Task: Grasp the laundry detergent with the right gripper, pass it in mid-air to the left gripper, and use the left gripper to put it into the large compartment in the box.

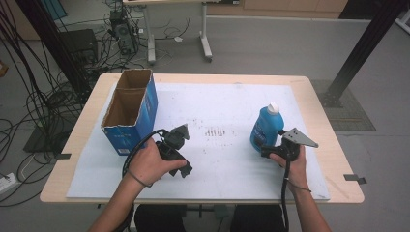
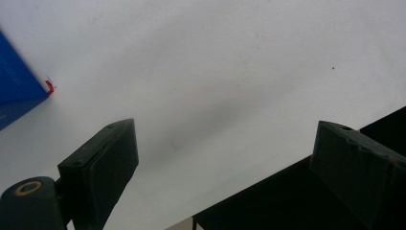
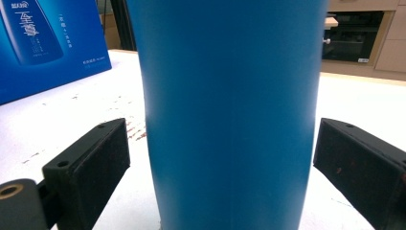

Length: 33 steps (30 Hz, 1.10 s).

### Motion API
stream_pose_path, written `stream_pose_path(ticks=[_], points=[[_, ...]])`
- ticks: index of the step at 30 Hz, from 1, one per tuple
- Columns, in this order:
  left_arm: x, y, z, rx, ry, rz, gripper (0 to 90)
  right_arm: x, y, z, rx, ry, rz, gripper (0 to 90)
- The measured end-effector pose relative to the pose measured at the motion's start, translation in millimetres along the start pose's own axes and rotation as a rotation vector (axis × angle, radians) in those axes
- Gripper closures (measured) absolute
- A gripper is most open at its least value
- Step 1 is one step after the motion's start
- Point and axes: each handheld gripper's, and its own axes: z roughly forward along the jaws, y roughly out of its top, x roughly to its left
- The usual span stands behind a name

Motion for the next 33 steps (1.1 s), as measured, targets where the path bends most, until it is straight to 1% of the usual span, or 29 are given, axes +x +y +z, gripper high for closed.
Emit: stream_pose_path(ticks=[7, 16, 23, 33], points=[[-0.5, 0.0, 0.3, -0.002, -0.002, -0.001, 9.2, 0.3, 0.4, 0.2, -0.001, 0.003, -0.006, 8.3], [-0.9, -0.3, 0.6, 0.001, 0.000, 0.001, 9.3, 1.2, 0.7, 1.2, -0.005, 0.006, -0.012, 15.6], [-1.0, 0.2, -0.5, -0.002, -0.001, 0.002, 9.3, 2.5, 1.1, 1.8, -0.016, -0.001, -0.008, 20.8], [-0.5, -0.5, 0.0, -0.002, -0.002, 0.003, 9.3, 3.4, 1.7, 2.8, -0.020, -0.013, -0.018, 26.2]])
